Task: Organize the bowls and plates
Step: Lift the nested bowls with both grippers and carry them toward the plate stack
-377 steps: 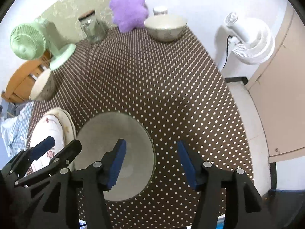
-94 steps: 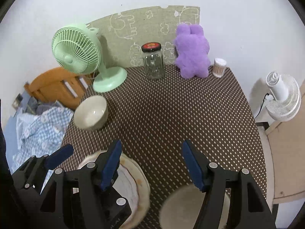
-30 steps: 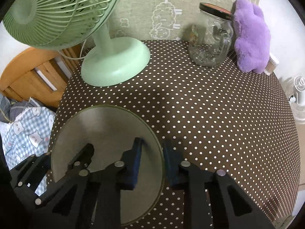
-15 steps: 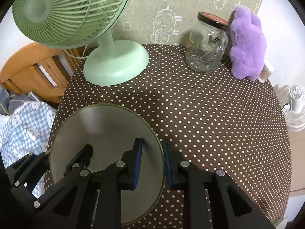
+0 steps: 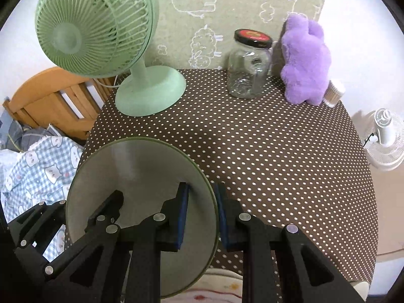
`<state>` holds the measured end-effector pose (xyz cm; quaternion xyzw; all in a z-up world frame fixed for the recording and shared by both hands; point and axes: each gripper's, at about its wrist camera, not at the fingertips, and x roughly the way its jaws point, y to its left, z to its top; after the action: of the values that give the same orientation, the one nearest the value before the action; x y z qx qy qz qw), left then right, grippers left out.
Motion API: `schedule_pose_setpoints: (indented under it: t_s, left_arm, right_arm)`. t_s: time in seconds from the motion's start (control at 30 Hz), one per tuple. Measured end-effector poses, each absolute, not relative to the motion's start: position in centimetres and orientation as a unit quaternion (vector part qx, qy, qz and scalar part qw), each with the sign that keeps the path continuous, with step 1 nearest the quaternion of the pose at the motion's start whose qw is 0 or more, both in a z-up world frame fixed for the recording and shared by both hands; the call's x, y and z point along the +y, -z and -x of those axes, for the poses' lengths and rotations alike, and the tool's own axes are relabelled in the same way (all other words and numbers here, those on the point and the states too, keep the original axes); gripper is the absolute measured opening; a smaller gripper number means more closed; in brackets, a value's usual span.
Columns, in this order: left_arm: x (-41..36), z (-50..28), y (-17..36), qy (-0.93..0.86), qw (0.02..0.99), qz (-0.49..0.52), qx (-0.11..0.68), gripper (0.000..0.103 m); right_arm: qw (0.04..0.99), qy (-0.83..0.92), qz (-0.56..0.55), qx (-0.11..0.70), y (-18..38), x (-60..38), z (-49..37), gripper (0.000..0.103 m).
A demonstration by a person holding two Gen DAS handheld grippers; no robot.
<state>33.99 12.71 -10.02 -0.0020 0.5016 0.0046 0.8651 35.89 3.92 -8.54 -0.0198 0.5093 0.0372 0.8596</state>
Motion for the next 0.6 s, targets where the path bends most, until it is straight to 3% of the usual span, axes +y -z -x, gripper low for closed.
schedule_pose_setpoints:
  t_s: [0.6]
  left_arm:
    - [4.6,-28.5,4.0,-0.015,0.883,0.000,0.469,0.024]
  right_arm:
    - [0.877,-0.046,0.011,0.477,2.1,-5.0,-29.8,0.025]
